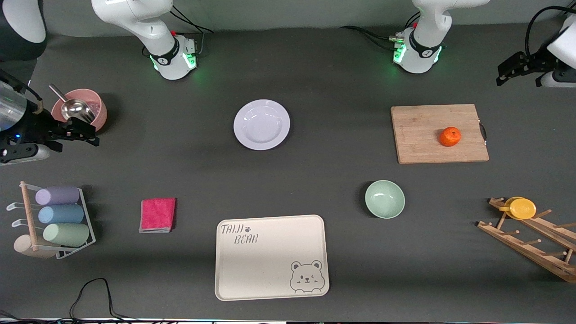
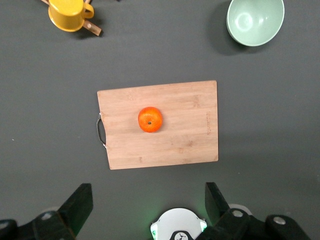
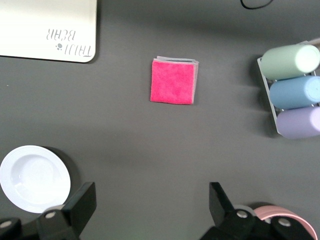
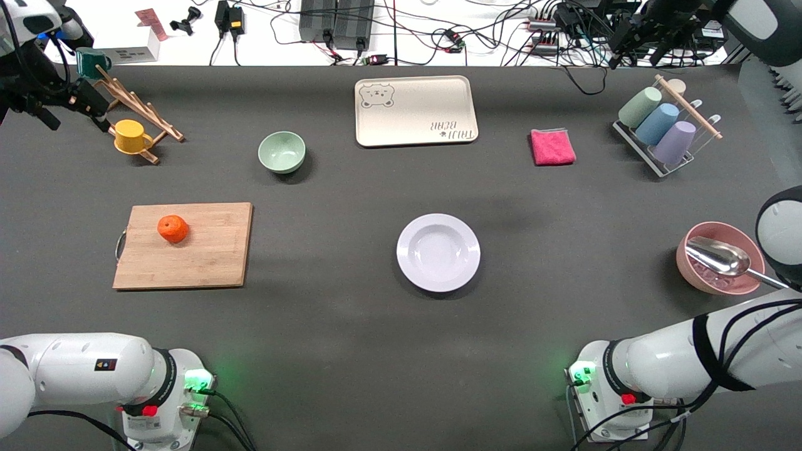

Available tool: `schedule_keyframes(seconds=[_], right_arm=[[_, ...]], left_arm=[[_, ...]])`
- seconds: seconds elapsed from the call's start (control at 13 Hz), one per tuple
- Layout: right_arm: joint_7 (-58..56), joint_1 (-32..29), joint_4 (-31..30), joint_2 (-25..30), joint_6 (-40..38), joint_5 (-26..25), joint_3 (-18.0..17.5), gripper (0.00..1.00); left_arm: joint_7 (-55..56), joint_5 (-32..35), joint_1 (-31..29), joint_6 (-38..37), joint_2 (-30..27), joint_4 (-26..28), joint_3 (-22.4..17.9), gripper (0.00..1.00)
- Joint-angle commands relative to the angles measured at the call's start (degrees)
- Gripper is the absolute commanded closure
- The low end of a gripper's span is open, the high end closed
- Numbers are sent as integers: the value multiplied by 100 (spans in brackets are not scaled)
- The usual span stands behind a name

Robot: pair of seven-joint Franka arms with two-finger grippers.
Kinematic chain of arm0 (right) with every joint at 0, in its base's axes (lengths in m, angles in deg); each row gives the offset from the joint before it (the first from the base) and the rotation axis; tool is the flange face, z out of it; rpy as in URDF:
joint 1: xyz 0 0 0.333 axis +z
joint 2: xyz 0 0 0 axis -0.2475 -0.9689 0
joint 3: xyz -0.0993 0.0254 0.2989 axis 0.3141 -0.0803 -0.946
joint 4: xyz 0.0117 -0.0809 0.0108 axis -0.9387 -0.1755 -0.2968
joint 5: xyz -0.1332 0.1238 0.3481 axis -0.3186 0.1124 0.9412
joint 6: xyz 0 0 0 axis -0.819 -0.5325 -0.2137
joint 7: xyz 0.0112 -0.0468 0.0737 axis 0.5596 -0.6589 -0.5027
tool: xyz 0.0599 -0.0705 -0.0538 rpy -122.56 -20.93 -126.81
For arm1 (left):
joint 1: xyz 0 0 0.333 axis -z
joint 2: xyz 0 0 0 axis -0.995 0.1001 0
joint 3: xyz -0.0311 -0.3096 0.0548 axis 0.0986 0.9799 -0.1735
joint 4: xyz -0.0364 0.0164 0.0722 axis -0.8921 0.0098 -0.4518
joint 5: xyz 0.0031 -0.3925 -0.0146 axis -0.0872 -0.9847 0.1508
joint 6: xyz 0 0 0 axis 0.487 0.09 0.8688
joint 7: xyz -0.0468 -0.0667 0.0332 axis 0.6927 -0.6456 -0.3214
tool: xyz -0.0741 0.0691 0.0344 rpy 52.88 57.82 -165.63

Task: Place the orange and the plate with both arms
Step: 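Move the left gripper over the orange on the cutting board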

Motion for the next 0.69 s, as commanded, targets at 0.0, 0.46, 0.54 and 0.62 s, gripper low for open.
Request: schedule_keyframes(seconds=[0.0,0.46,0.54,0.62], right_arm=[[144,63,96,-178,65,272,15,0],[144,19,70,-319,65,317,67,0],[144,-7,87,-337,65,326,76,0],[144,-8,96,-346,82,352,76,0]], left_arm=[[-72,79,-216,253,-207,343,9,0],[-72,79,-226,2200,91,1791,9,0],[-72,79,-226,2692,240,2072,9,0],[-72,87,-234,3167,407,2319,9,0]])
